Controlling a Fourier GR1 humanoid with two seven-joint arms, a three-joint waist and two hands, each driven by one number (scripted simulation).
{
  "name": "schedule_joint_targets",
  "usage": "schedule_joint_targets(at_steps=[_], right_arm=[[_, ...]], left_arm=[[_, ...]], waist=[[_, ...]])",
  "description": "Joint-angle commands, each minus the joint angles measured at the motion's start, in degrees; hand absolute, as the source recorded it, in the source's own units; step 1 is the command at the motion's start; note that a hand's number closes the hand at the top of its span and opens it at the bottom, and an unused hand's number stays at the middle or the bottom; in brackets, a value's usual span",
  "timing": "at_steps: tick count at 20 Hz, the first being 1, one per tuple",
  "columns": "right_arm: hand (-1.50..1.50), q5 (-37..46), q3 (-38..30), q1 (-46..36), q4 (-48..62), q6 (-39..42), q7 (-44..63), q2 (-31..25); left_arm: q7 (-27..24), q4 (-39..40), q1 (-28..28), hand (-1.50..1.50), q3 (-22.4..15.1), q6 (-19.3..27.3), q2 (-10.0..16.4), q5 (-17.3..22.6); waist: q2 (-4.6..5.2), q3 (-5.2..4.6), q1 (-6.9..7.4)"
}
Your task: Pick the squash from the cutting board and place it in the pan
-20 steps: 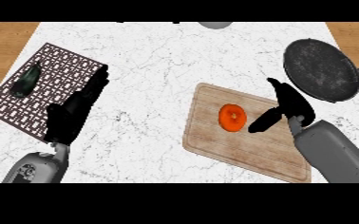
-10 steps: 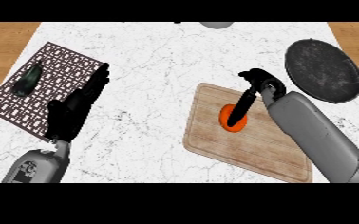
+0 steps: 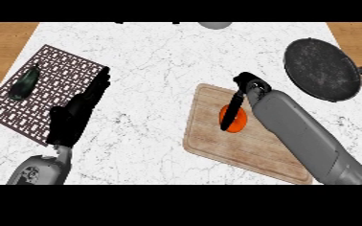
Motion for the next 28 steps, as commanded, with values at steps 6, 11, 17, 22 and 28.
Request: schedule_joint_targets(at_steps=[6,11,17,22,28], right_arm=[[-1.5,1.6,2.6,-0.6,4.7,3.3,8.1,3.0],[-1.5,3.1,0.5,0.1,4.2,2.7,7.5,2.0],[-1.5,6.3,3.2,5.2,3.5,1.1,5.6,5.8],[1.5,6.3,2.4,5.4,6.3,5.5,-2.1,5.7],[1.5,7.5,2.9,9.3,2.2,4.7,-1.8,5.9]], left_arm=[[1.8,-1.2,-0.3,0.0,1.5,-1.5,0.5,-0.4],[1.5,-0.8,-0.2,0.0,1.2,-1.4,-1.6,-1.6],[-0.5,-0.4,1.9,0.0,3.4,-3.2,-0.8,-1.5],[-0.1,-0.3,1.3,0.0,3.5,-3.3,-1.9,-2.6],[2.9,-4.0,2.2,0.0,4.7,-4.6,-1.2,-1.5]], waist=[[0.01,0.04,-0.15],[-0.03,0.04,-0.59],[-0.11,0.04,-0.61],[0.07,0.05,-0.35],[-0.22,0.05,-0.77]])
